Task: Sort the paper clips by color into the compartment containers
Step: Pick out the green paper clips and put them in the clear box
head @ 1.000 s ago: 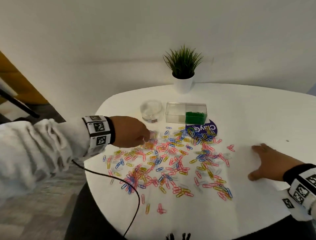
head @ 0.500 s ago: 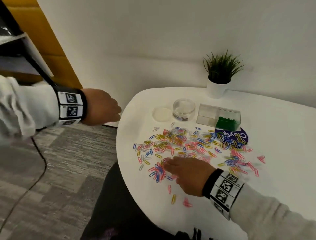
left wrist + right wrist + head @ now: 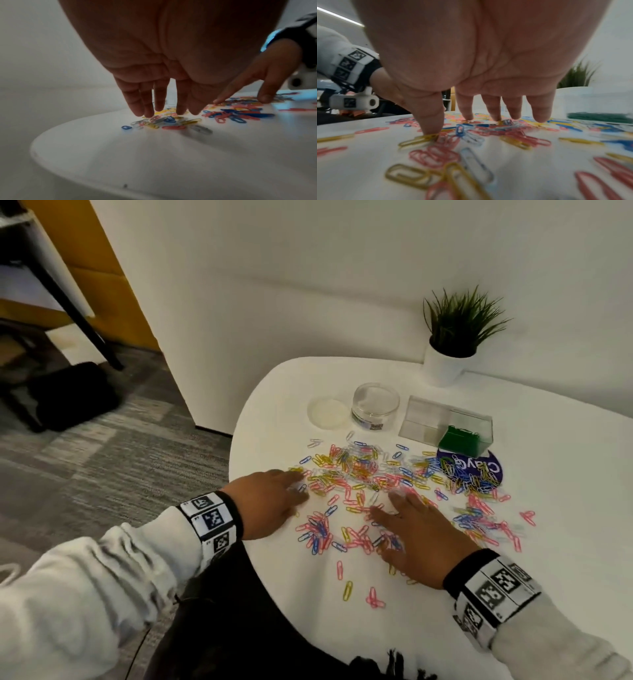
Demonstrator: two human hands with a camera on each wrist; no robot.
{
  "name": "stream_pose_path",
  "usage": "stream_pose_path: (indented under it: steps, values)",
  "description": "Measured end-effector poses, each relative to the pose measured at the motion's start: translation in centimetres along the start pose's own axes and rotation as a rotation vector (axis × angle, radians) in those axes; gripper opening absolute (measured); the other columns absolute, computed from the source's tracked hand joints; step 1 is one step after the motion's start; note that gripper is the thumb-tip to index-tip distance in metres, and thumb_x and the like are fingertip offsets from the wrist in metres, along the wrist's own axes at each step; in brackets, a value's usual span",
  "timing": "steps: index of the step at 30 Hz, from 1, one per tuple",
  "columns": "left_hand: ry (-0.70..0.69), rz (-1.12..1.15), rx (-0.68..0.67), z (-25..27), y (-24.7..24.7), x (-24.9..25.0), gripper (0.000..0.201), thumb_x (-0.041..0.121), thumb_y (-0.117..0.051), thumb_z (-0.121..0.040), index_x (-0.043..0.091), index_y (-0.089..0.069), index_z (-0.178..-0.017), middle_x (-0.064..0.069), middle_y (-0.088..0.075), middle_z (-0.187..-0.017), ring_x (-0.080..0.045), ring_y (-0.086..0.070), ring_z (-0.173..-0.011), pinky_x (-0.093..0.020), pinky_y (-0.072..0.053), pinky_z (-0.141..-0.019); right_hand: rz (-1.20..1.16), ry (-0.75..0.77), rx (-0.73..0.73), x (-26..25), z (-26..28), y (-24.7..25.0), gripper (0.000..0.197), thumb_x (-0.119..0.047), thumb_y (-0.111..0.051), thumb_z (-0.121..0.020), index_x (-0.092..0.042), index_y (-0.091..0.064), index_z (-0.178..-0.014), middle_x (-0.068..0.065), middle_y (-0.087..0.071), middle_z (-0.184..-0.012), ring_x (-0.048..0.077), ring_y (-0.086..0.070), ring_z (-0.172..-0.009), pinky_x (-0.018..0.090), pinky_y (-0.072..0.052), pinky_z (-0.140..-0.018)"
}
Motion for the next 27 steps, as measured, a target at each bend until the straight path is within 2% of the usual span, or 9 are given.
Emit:
stream_pose_path:
  steps: [2,4,6,7,10,14,20,24,27]
  values:
    - [0.011,0.094,0.126,0.3,0.6,-0.3,0.044,0.036,-0.051,-0.097,0.036,-0.049,-0.142,0.000,-0.039,-0.153,-0.024,-0.045,-0.133,-0.040,-0.043,-0.107,-0.040,-0.010,0.079,-0.1,0.0,0.3,0.063,-0.052,-0.043,-0.099,-0.040,-0.016,-0.155,-0.002,-0.004,-0.165,0.023,0.000,-0.152,0.040,-0.010,-0.123]
    - [-0.045,0.158,0.222,0.6,1.1,0.2,0.030,0.031,-0.061,-0.093,0.033,-0.067,-0.122,-0.001,-0.057,-0.131,-0.025,-0.059,-0.113,-0.040,-0.052,-0.092,-0.075,0.067,0.183,-1.2,-0.2,0.7,0.050,-0.041,-0.048,-0.100,-0.034,-0.039,-0.148,0.000,-0.035,-0.154,0.024,-0.030,-0.142,0.036,-0.030,-0.115]
    - [-0.123,0.188,0.273,0.7,1.3,1.4,0.020,0.031,-0.066,-0.090,0.033,-0.073,-0.108,0.000,-0.061,-0.114,-0.022,-0.062,-0.097,-0.037,-0.054,-0.080,-0.071,0.200,0.233,-3.2,-0.6,1.2,0.035,-0.030,-0.052,-0.099,-0.030,-0.060,-0.133,0.000,-0.058,-0.125,0.024,-0.054,-0.114,0.038,-0.047,-0.093]
    - [-0.158,0.192,0.286,0.8,1.3,2.0,0.018,0.031,-0.068,-0.089,0.034,-0.074,-0.105,0.001,-0.062,-0.109,-0.021,-0.062,-0.093,-0.035,-0.054,-0.076,-0.049,0.264,0.244,-4.2,-0.7,1.3,0.031,-0.026,-0.052,-0.098,-0.030,-0.066,-0.126,0.001,-0.062,-0.111,0.025,-0.057,-0.102,0.038,-0.049,-0.082]
    - [-0.190,0.165,0.299,0.6,0.9,2.7,0.016,0.033,-0.071,-0.086,0.037,-0.075,-0.101,0.003,-0.061,-0.103,-0.020,-0.061,-0.088,-0.031,-0.054,-0.070,-0.010,0.323,0.210,-5.6,-1.1,0.8,0.030,-0.026,-0.048,-0.100,-0.032,-0.067,-0.123,0.001,-0.060,-0.101,0.024,-0.056,-0.094,0.034,-0.044,-0.071]
    - [-0.078,0.202,0.284,0.5,1.0,1.4,0.016,0.034,-0.066,-0.087,0.034,-0.075,-0.099,0.005,-0.059,-0.104,-0.019,-0.059,-0.090,-0.036,-0.054,-0.073,-0.032,0.223,0.235,-4.3,-1.5,0.8,0.030,-0.036,-0.047,-0.099,-0.032,-0.065,-0.123,0.000,-0.058,-0.107,0.024,-0.054,-0.100,0.032,-0.043,-0.077]
    - [-0.001,0.229,0.244,0.2,0.6,1.2,0.011,0.037,-0.064,-0.088,0.029,-0.071,-0.093,0.006,-0.055,-0.105,-0.016,-0.055,-0.091,-0.037,-0.053,-0.075,-0.026,0.230,0.157,-5.7,-2.1,1.1,0.031,-0.045,-0.049,-0.098,-0.032,-0.062,-0.123,-0.004,-0.055,-0.113,0.019,-0.054,-0.104,0.030,-0.043,-0.081]
    - [0.019,0.238,0.193,-0.1,0.2,1.1,0.013,0.037,-0.062,-0.090,0.029,-0.072,-0.094,0.007,-0.055,-0.106,-0.016,-0.054,-0.095,-0.038,-0.052,-0.080,-0.046,0.256,0.091,-6.8,-2.6,0.6,0.023,-0.036,-0.050,-0.099,-0.026,-0.065,-0.114,-0.001,-0.055,-0.108,0.021,-0.056,-0.097,0.033,-0.048,-0.077]
    - [0.000,0.262,0.220,-0.1,0.0,1.2,0.011,0.031,-0.061,-0.089,0.026,-0.070,-0.088,0.006,-0.056,-0.098,-0.017,-0.055,-0.090,-0.039,-0.052,-0.076,-0.061,0.218,0.096,-6.7,-2.8,0.6,0.015,-0.028,-0.050,-0.098,-0.021,-0.062,-0.103,-0.001,-0.054,-0.106,0.019,-0.053,-0.088,0.032,-0.047,-0.074]
Point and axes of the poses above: each hand's wrist, its own z-axis away from the middle knuckle, its own y-axis out of the back of the hand, x = y × z, the point moved 5 cm from there along -z, towards the middle knuckle
